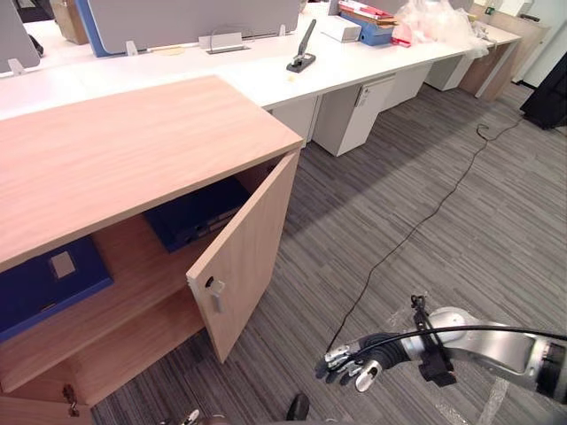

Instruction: Walk over to the cabinet, pick up the folder, carry it to the office cabinet, place the folder inside the office cabinet, then close the office cabinet door

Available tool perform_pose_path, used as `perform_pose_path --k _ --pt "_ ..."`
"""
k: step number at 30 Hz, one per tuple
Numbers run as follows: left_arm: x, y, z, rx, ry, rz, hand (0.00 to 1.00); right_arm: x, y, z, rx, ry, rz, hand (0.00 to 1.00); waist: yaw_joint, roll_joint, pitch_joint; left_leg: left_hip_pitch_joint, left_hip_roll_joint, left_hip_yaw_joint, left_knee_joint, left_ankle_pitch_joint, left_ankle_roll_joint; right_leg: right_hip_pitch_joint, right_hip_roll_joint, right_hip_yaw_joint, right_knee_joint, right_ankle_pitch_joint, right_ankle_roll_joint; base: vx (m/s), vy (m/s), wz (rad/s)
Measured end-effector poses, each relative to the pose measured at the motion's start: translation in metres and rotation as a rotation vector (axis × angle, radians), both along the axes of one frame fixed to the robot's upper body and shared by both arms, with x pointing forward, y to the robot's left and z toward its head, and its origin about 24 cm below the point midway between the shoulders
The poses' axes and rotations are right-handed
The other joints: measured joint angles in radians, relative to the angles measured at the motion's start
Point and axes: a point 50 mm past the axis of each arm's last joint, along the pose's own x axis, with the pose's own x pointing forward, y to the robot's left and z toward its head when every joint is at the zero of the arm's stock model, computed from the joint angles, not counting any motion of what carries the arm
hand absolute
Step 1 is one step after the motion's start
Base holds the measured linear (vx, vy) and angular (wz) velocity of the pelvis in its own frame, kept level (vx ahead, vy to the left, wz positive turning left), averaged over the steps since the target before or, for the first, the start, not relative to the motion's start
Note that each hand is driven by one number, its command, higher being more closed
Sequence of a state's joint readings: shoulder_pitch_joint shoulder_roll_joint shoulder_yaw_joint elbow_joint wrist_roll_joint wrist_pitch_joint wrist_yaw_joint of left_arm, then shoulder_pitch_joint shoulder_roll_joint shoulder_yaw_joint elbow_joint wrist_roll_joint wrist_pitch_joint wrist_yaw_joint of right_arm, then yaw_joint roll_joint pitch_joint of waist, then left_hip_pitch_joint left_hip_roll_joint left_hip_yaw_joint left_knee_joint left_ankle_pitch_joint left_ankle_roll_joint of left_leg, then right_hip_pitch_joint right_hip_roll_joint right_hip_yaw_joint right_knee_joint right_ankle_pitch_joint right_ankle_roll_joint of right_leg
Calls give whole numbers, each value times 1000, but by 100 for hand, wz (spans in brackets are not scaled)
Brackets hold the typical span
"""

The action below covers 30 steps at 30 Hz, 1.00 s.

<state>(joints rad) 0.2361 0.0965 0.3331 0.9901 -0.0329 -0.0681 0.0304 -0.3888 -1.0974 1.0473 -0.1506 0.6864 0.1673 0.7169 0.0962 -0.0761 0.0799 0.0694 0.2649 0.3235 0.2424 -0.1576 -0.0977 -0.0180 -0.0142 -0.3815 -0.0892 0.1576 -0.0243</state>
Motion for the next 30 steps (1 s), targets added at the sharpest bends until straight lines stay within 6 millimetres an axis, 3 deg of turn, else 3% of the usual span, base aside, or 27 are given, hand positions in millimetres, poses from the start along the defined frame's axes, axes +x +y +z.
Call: perform_pose_path --k 3,6,8,9,11,14,15,18,19,20,22,23,24,25,26,27,30 --pt "1 0 0 3 -1 -5 0 5 10 -25 13 38 -68 0 4 2 1 -7 -2 -11 -1 0 0 -1 -2 -9 0 2 -1 -21 5 11" --pt "8 -3 0 7 -8 -40 0 22 17 -60 1 17 -243 0 10 20 14 -47 -4 -58 29 -4 6 -3 -7 -43 4 5 1 -18 -1 35" --pt "16 -10 0 3 -18 -73 0 56 13 -79 1 -76 -592 0 19 51 39 -69 -4 -87 65 -13 4 4 -13 -55 5 6 0 -26 37 26" --pt "19 -14 -1 -3 -23 -77 0 64 9 -79 15 -97 -694 0 21 65 47 -74 -3 -93 78 -19 1 7 -13 -55 5 7 1 -51 73 18" --pt "12 -24 -4 -23 -9 -36 0 88 -16 -75 43 -181 -1045 0 27 113 56 -94 -1 -109 119 -46 -2 10 -14 -54 5 10 5 -30 106 12" --pt "-1 -27 -7 -32 30 22 0 94 -57 -66 84 -267 -1422 0 16 131 59 -86 -8 -117 125 -58 -6 24 -22 -56 5 11 12 33 108 7" --pt "-5 -28 -8 -38 37 46 0 92 -83 -61 162 -274 -1672 0 4 130 59 -84 -20 -122 111 -58 -7 22 -31 -59 5 13 18 38 89 6" --pt "-12 -29 -10 -40 69 57 0 59 -151 -57 314 -279 -2278 0 -30 131 54 -60 -77 -121 33 -36 3 6 -70 -52 5 27 39 63 114 1" --pt "-14 -29 -10 -38 76 61 0 49 -159 -59 312 -280 -2369 0 -37 130 52 -53 -87 -118 16 -29 6 5 -77 -50 5 30 39 116 131 0" --pt "-16 -29 -10 -30 86 71 0 26 -173 -68 301 -259 -2551 0 -49 129 40 -43 -102 -114 -15 -19 9 -1 -88 -47 5 32 43 115 119 -1" --pt "-15 -27 -10 -22 83 86 0 -11 -181 -86 231 -202 -2763 0 -54 130 32 -18 -118 -104 -50 -12 16 0 -97 -32 5 34 47 130 123 -16" --pt "-14 -28 -10 -18 82 97 0 -34 -177 -100 188 -128 -2884 0 -53 130 25 2 -125 -94 -69 -10 18 2 -100 -22 5 35 48 137 123 -26" --pt "-14 -28 -10 -14 82 105 0 -45 -173 -108 174 -78 -2941 0 -56 129 20 9 -127 -90 -77 -10 19 3 -101 -20 5 35 48 159 142 -25" --pt "-12 -28 -9 -7 76 118 0 -73 -157 -128 139 63 -3058 0 -60 130 2 26 -137 -85 -99 -2 29 4 -109 -18 5 35 48 99 88 -13" --pt "-9 -28 -9 -5 65 125 0 -83 -150 -135 138 119 -3097 0 -62 130 1 32 -141 -83 -103 -1 30 8 -112 -19 5 35 48 101 105 -10" --pt "-2 -28 -7 3 36 132 0 -98 -132 -148 -133 -234 3105 0 -65 129 -3 42 -149 -83 -112 3 36 14 -119 -21 5 35 49 56 81 1" --pt "12 -32 -3 2 -28 140 0 -118 -86 -174 -155 -516 2951 0 -66 125 -15 55 -165 -84 -127 10 45 25 -141 -27 5 37 59 14 106 10"
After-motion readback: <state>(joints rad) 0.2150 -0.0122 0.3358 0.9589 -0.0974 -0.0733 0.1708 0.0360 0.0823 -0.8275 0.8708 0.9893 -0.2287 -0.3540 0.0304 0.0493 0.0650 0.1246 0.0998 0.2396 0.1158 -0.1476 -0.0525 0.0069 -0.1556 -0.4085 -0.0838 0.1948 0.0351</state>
